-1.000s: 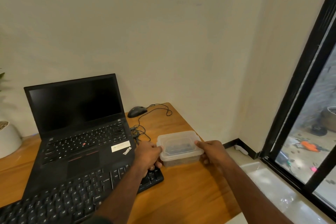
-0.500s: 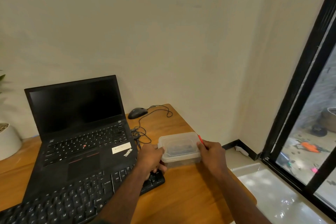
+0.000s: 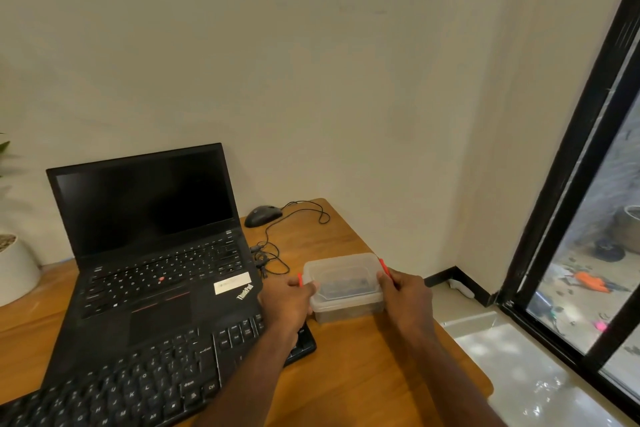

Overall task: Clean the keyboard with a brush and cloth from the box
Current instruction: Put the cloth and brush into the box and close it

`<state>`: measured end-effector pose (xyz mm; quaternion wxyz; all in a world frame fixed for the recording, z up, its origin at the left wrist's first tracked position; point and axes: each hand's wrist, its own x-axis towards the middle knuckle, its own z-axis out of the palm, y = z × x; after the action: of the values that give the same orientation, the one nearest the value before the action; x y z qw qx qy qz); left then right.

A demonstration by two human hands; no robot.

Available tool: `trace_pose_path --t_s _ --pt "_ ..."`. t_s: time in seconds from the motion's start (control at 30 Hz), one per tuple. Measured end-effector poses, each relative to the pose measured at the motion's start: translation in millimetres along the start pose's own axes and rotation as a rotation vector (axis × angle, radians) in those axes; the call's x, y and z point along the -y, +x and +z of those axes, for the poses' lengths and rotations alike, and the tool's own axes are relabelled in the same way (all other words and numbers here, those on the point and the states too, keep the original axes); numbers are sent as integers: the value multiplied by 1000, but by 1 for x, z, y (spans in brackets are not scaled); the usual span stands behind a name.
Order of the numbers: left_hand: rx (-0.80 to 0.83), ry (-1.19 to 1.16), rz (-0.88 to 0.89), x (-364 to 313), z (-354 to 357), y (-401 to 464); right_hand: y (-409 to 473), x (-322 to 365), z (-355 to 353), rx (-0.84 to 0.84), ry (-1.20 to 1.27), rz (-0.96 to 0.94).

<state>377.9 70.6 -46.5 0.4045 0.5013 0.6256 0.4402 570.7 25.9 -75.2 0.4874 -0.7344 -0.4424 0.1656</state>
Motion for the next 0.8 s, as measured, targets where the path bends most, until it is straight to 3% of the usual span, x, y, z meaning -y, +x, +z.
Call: trace_pose_path --t_s 0.2,0.4,0.8 --pt "50 154 185 7 -2 5 -1 1 0 -3 -10 -23" --pt "95 193 232 10 -4 14 -1 -1 0 13 -41 -23" --pt "306 -61 99 -27 -35 85 85 63 46 149 157 26"
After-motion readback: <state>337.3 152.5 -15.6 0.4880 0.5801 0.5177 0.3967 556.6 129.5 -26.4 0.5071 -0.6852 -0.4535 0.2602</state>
